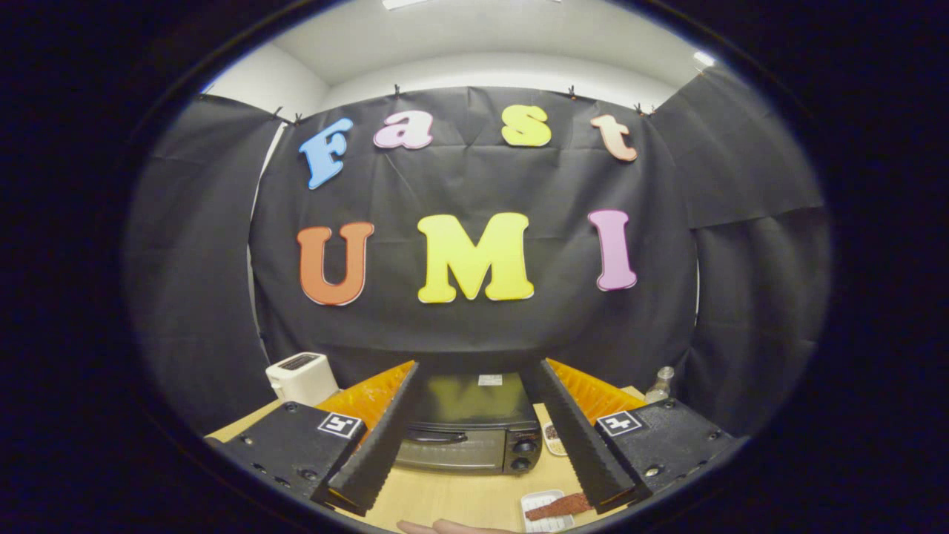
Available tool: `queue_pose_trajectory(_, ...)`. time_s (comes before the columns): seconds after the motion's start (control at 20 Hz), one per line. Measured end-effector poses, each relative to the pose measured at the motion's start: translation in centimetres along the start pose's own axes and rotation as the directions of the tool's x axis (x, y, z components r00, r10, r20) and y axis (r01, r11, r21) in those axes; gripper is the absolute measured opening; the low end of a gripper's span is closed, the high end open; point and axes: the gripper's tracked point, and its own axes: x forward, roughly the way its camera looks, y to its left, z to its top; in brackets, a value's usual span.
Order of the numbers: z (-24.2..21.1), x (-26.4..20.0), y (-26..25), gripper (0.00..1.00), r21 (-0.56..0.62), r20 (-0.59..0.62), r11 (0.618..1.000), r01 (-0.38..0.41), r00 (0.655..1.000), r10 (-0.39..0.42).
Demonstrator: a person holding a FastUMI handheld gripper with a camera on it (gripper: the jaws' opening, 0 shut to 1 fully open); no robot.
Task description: Open the toaster oven, put the food inside, and close the toaster oven door.
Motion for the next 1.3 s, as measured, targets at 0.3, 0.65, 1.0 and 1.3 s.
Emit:
queue_pose_trajectory(0.3, -7.0, 6.2, 4.7, 1.00, -0.036, -0.148, 0.998, -0.053, 0.988, 0.047)
queue_pose_trajectory(0.65, -13.6, 12.2, 6.3, 1.00, -0.088, -0.311, 0.996, -0.028, 0.950, -0.001)
queue_pose_trajectory(1.0, -14.9, 13.4, 6.8, 1.00, -0.042, -0.374, 0.997, -0.068, 0.926, 0.047)
queue_pose_trajectory(1.3, -15.5, 10.5, 6.8, 1.00, -0.027, -0.347, 0.998, -0.050, 0.937, 0.038)
